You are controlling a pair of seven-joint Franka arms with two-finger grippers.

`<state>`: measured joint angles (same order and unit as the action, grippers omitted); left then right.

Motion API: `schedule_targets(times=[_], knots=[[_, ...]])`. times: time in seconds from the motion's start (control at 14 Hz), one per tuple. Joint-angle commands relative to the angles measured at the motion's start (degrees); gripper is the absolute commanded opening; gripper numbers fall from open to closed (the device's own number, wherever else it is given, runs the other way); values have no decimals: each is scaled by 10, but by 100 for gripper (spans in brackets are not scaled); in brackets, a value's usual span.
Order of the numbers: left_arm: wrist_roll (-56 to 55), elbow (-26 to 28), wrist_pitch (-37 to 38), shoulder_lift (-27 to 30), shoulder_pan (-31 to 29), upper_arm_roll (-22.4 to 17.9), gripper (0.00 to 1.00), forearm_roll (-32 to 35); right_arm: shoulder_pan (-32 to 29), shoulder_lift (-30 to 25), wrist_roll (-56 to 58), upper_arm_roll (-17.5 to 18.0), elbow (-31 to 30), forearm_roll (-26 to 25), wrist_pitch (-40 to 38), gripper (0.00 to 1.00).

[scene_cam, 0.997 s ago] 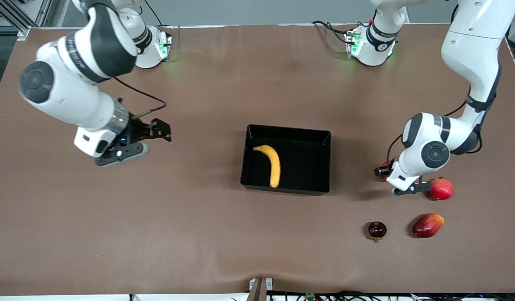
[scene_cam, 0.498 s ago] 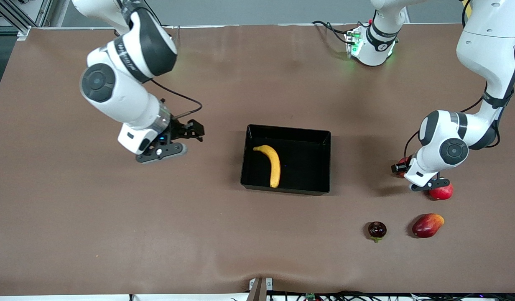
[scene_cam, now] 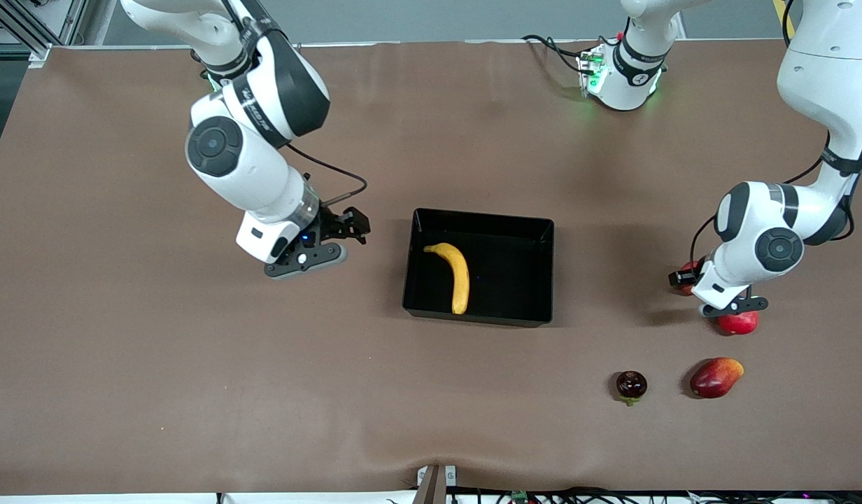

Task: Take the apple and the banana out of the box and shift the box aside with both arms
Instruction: 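Set the apple beside the red apple while the right gripper approaches the box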

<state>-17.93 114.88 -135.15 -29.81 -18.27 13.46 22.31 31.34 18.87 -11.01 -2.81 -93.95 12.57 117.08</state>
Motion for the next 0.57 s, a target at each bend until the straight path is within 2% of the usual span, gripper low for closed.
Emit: schedule_targets(times=[0.0, 0.28, 0.5], knots=[[-5, 16, -4, 26, -8, 10, 100, 5, 16, 27, -9, -7, 30, 9, 2, 100], [-35, 5, 32, 77, -8, 73, 100, -9, 24, 50, -20, -8, 49, 9, 2, 100], [-91, -78, 142, 78, -2, 150, 100, -98, 23, 57, -20, -8, 51, 8, 1, 100]])
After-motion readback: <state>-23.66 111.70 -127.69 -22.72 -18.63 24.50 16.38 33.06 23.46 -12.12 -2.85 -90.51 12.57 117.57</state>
